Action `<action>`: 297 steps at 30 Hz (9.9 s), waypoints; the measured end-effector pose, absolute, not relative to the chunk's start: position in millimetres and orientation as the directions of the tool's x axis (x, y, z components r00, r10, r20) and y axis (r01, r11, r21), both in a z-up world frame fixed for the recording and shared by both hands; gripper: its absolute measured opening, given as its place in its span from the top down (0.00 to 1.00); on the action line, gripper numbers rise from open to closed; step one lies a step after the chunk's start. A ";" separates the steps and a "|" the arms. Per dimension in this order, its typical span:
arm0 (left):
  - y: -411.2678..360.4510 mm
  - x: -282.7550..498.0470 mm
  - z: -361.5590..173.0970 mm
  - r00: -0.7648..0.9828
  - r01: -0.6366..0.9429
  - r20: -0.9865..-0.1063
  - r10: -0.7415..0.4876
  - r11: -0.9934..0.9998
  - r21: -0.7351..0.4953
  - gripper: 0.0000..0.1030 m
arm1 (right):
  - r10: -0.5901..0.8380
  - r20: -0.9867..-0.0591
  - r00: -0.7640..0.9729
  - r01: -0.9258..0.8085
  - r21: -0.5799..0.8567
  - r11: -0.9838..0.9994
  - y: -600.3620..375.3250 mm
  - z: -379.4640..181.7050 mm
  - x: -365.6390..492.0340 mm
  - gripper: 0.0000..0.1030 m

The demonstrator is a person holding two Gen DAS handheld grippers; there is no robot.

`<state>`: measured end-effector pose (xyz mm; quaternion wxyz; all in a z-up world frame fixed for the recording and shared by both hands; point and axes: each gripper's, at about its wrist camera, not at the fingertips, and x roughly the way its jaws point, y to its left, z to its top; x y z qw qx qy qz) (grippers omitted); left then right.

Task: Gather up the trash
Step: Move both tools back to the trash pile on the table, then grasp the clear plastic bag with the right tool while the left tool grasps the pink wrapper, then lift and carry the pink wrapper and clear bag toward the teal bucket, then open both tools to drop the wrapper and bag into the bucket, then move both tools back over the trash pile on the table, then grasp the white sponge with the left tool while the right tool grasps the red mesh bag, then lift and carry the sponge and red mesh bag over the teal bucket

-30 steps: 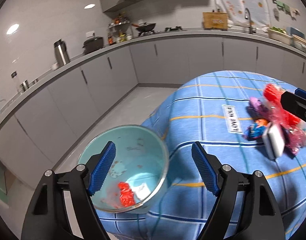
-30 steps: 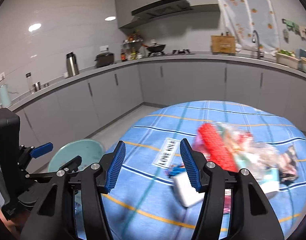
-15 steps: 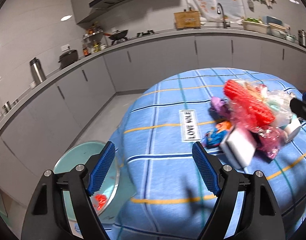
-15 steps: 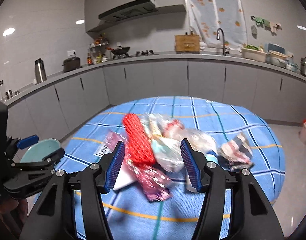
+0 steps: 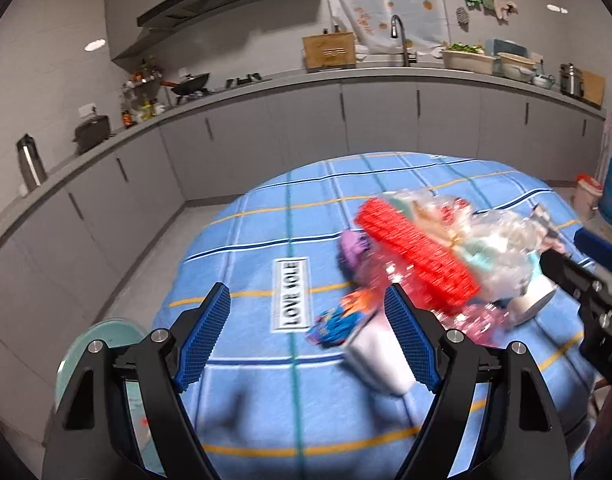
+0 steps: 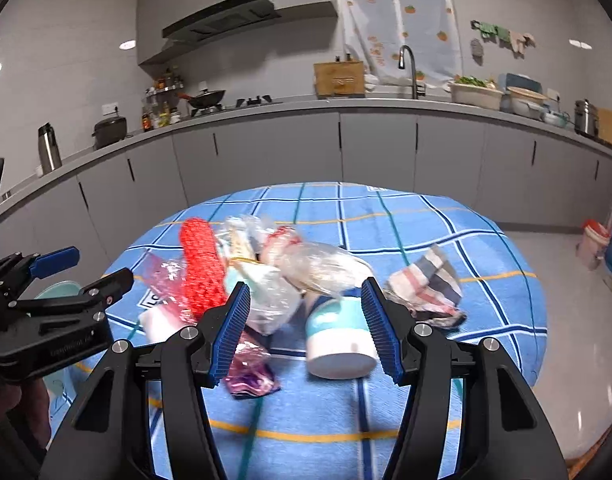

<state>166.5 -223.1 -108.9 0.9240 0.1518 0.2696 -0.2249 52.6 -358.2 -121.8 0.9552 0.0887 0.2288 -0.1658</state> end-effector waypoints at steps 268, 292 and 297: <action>-234.6 150.8 -130.9 0.595 0.645 -0.663 -0.454 0.762 0.057 0.79 | -0.269 -0.518 0.812 0.358 0.077 0.931 -349.8 -133.2 62.3 0.41; -184.0 167.6 -116.0 0.729 0.490 -0.600 -0.329 0.863 0.122 0.79 | -0.155 -0.598 0.786 0.254 0.085 0.963 -321.8 -149.5 115.9 0.89; -177.2 168.8 -109.4 0.738 0.476 -0.591 -0.326 0.872 0.114 0.79 | -0.174 -0.537 0.825 0.249 0.070 0.966 -315.2 -125.7 101.9 0.89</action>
